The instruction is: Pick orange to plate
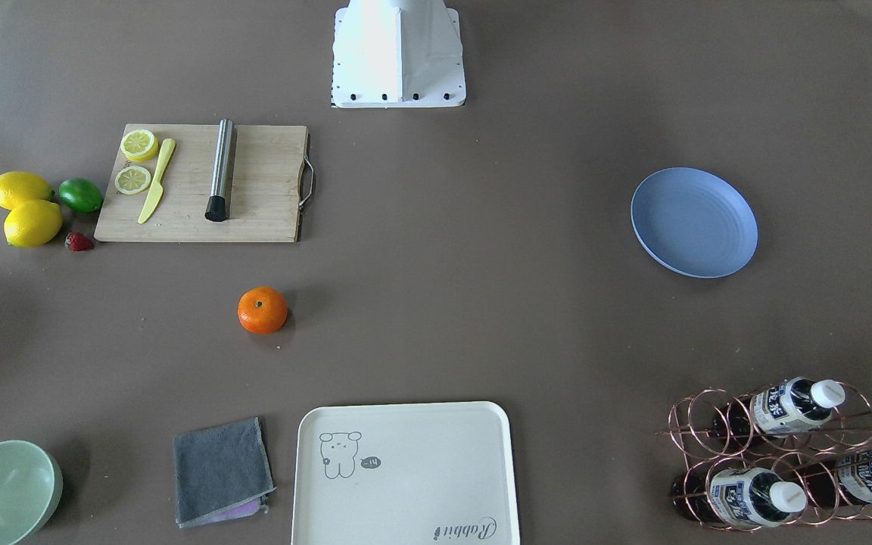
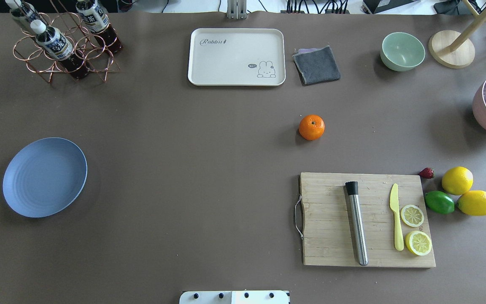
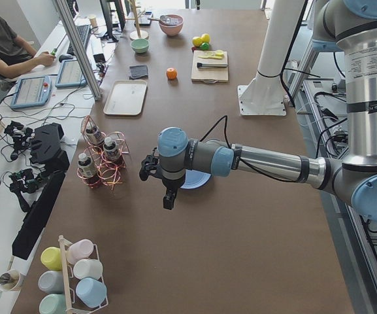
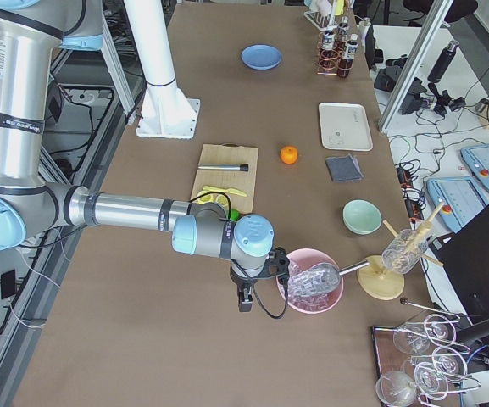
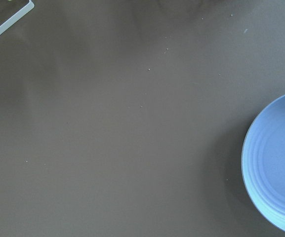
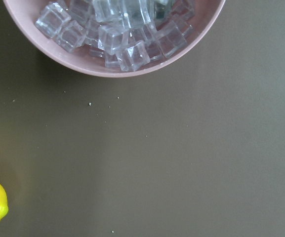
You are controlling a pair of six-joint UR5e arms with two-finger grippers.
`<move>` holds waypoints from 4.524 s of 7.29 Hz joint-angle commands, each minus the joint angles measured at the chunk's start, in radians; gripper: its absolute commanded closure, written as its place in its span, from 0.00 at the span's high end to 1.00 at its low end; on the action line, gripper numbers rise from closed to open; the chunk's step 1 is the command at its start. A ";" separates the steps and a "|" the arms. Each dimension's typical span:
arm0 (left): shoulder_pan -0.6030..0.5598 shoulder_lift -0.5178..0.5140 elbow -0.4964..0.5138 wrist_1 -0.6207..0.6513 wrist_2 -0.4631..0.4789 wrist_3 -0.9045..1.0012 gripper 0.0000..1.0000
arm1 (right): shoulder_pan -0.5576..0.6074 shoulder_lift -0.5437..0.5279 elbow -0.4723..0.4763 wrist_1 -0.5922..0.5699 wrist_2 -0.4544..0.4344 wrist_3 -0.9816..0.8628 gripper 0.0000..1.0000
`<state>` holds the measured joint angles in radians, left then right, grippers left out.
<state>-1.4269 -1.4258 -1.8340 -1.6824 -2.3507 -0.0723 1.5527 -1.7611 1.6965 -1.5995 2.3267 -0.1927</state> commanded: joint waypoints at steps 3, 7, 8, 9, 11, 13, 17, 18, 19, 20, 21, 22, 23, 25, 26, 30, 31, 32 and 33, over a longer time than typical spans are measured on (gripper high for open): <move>0.260 0.004 0.131 -0.495 0.010 -0.482 0.98 | 0.000 -0.001 0.002 0.000 0.032 0.018 1.00; 0.442 -0.011 0.240 -0.707 0.136 -0.672 0.94 | 0.000 -0.014 -0.005 -0.007 0.074 0.016 1.00; 0.457 -0.031 0.286 -0.745 0.137 -0.672 0.92 | 0.000 -0.021 -0.005 -0.001 0.074 0.013 1.00; 0.459 -0.050 0.317 -0.772 0.137 -0.673 0.86 | 0.000 -0.021 -0.005 0.000 0.074 0.013 1.00; 0.459 -0.056 0.309 -0.780 0.134 -0.743 0.04 | 0.000 -0.026 -0.005 0.000 0.074 0.013 1.00; 0.461 -0.065 0.308 -0.778 0.126 -0.745 0.00 | 0.000 -0.029 -0.006 0.000 0.074 0.012 1.00; 0.468 -0.112 0.175 -0.764 0.102 -0.910 0.00 | -0.020 -0.011 0.072 0.027 0.121 0.019 1.00; 0.517 -0.175 0.159 -0.763 0.117 -1.039 0.00 | -0.058 0.023 0.080 0.030 0.129 0.066 1.00; 0.578 -0.258 0.156 -0.751 0.161 -1.160 0.00 | -0.116 0.058 0.086 0.047 0.137 0.153 1.00; 0.645 -0.343 0.121 -0.638 0.219 -1.240 0.00 | -0.178 0.102 0.084 0.112 0.135 0.293 1.00; 0.702 -0.422 0.055 -0.482 0.285 -1.262 0.00 | -0.253 0.158 0.084 0.183 0.117 0.456 1.00; 0.782 -0.476 0.038 -0.411 0.347 -1.331 0.00 | -0.328 0.213 0.086 0.220 0.085 0.610 1.00; 0.860 -0.551 0.045 -0.348 0.413 -1.386 0.00 | -0.392 0.260 0.086 0.272 0.056 0.760 1.00; 0.965 -0.602 0.086 -0.326 0.528 -1.391 0.00 | -0.532 0.369 0.077 0.289 -0.048 0.922 1.00; 0.985 -0.634 0.117 -0.327 0.543 -1.390 0.00 | -0.583 0.414 0.078 0.289 -0.076 1.011 1.00; 0.985 -0.637 0.156 -0.336 0.542 -1.385 0.03 | -0.749 0.549 0.033 0.282 -0.214 1.199 1.00; 0.985 -0.639 0.157 -0.333 0.542 -1.385 0.59 | -0.766 0.583 0.000 0.283 -0.223 1.231 1.00; 0.985 -0.642 0.159 -0.332 0.542 -1.385 0.69 | -0.784 0.621 -0.038 0.288 -0.251 1.260 1.00; 0.985 -0.642 0.157 -0.332 0.542 -1.385 0.76 | -0.789 0.649 -0.072 0.289 -0.256 1.260 1.00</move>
<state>-0.4418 -2.0666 -1.6765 -2.0151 -1.8085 -1.4572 0.7770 -1.1521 1.6683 -1.3129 2.0867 1.0516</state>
